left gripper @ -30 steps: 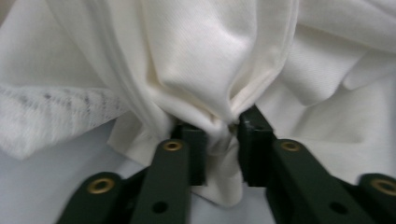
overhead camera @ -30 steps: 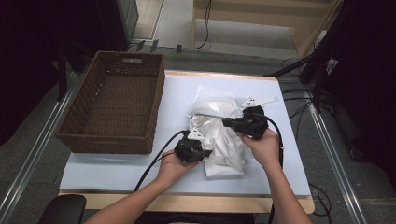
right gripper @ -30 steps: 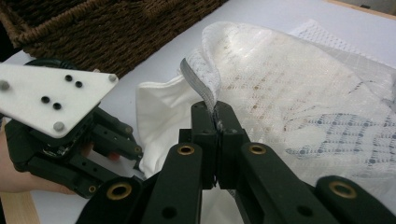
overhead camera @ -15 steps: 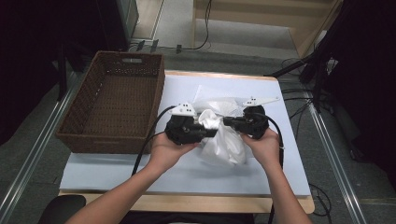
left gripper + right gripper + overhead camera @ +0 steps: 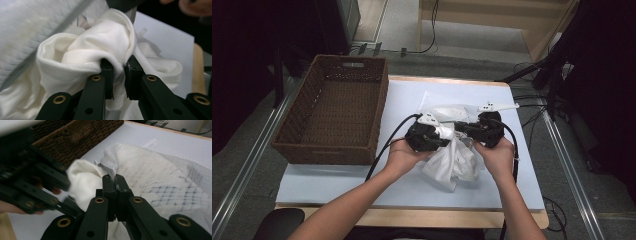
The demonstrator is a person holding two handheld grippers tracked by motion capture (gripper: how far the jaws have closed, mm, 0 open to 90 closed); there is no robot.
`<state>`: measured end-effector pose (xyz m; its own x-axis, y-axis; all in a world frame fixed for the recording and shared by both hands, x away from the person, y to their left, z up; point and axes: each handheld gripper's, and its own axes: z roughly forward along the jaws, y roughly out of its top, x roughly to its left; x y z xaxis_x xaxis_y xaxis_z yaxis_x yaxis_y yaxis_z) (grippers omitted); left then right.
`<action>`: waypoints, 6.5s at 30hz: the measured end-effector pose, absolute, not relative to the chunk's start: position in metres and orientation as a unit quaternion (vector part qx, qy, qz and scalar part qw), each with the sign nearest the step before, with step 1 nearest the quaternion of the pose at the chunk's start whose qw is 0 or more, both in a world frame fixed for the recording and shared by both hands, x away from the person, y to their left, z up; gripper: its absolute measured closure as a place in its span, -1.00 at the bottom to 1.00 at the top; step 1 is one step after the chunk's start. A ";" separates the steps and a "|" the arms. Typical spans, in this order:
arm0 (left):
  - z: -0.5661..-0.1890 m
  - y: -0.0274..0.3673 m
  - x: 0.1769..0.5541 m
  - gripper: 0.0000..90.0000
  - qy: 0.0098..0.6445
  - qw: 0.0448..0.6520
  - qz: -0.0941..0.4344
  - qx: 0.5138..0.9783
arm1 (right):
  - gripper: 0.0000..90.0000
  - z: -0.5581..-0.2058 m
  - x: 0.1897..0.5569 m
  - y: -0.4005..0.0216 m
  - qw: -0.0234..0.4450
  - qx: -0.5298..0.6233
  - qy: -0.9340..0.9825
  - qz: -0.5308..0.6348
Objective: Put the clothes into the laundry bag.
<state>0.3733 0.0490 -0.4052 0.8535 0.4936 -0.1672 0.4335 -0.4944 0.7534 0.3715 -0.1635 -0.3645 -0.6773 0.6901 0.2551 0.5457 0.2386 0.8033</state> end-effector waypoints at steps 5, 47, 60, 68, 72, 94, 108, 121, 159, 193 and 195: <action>-0.411 0.037 0.388 0.79 0.284 0.425 0.043 0.858 | 1.00 -0.363 0.370 -0.159 0.063 0.378 0.792 0.476; -0.394 0.057 0.399 0.19 0.298 0.452 0.017 0.840 | 1.00 -0.381 0.380 -0.178 0.038 0.393 0.794 0.462; -0.408 0.090 0.358 -0.33 0.308 0.435 0.000 0.846 | 1.00 -0.379 0.380 -0.176 0.047 0.392 0.795 0.460; -0.444 0.065 0.348 -0.36 0.300 0.412 -0.022 0.860 | 1.00 -0.379 0.380 -0.175 0.048 0.390 0.795 0.461; -0.453 0.048 0.348 -0.09 0.304 0.398 0.002 0.865 | 1.00 -0.379 0.379 -0.175 0.048 0.390 0.796 0.461; -0.383 0.064 0.368 0.95 0.301 0.470 0.023 0.830 | 1.00 -0.370 0.376 -0.175 0.060 0.389 0.785 0.478; -0.413 0.034 0.410 0.95 0.327 0.427 0.074 0.839 | 1.00 -0.370 0.374 -0.173 0.043 0.376 0.796 0.473; -0.400 0.034 0.415 0.95 0.339 0.457 0.129 0.812 | 1.00 -0.367 0.370 -0.169 0.030 0.353 0.802 0.481; -0.395 0.095 0.384 -0.05 0.314 0.467 0.047 0.825 | 1.00 -0.377 0.376 -0.172 0.026 0.363 0.807 0.466; -0.416 0.046 0.400 0.88 0.336 0.468 0.069 0.814 | 1.00 -0.372 0.373 -0.171 0.039 0.363 0.805 0.468; -0.409 0.050 0.400 0.88 0.333 0.472 0.081 0.812 | 1.00 -0.371 0.373 -0.173 0.033 0.360 0.801 0.478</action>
<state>0.3997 0.0495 -0.4091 0.7649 0.6174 -0.1835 0.4648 -0.3318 0.8209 0.3732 -0.1727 -0.3708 -0.7388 0.6082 0.2904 0.5442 0.2841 0.7894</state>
